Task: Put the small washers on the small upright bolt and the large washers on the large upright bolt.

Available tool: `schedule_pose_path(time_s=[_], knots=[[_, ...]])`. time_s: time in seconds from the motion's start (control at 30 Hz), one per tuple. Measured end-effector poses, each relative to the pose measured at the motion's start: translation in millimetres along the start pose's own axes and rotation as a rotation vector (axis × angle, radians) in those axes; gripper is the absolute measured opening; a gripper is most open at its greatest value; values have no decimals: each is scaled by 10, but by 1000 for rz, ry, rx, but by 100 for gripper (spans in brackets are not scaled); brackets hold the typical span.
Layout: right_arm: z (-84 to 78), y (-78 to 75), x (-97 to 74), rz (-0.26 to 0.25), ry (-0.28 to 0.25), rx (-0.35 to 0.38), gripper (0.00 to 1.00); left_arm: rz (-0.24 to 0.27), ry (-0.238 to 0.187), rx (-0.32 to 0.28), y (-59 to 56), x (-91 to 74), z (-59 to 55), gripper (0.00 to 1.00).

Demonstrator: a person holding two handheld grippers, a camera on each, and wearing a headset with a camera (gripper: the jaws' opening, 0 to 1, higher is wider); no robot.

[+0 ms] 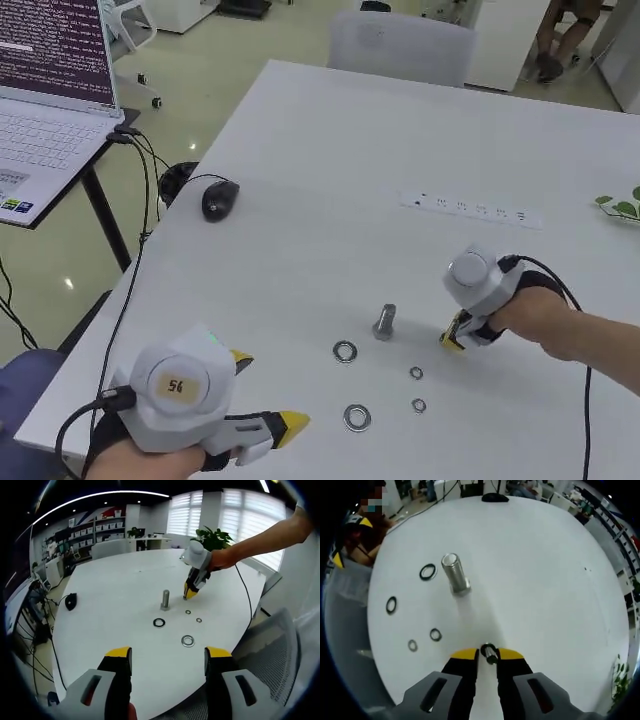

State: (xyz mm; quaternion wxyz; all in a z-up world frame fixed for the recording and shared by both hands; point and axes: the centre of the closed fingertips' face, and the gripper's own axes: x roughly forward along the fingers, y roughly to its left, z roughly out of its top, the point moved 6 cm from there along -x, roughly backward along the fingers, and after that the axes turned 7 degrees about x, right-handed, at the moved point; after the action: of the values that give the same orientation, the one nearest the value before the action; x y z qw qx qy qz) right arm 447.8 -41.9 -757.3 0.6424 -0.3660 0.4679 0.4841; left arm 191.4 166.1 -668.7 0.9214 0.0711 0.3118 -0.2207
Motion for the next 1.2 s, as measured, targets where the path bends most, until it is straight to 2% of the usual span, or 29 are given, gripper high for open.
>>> schedule_pose_path(time_s=[0.23, 0.4, 0.53, 0.77, 0.9, 1.2], knots=[[-48, 15, -82, 0, -11, -9, 18, 5, -6, 0, 9, 3, 16, 58], [-121, 0, -204, -11, -45, 24, 20, 3, -13, 2, -8, 21, 34, 58], [-219, 43, -264, -20, -77, 53, 21, -2, -21, 2, -33, 32, 53, 58], [-496, 111, -330, -25, -87, 86, 21, -15, -28, 13, -52, 36, 68, 58], [-591, 169, -363, -22, -101, 98, 24, -15, -33, 10, -40, 25, 84, 58], [-666, 353, -340, 20, -196, 215, 29, -14, -36, 20, -26, 12, 110, 58]])
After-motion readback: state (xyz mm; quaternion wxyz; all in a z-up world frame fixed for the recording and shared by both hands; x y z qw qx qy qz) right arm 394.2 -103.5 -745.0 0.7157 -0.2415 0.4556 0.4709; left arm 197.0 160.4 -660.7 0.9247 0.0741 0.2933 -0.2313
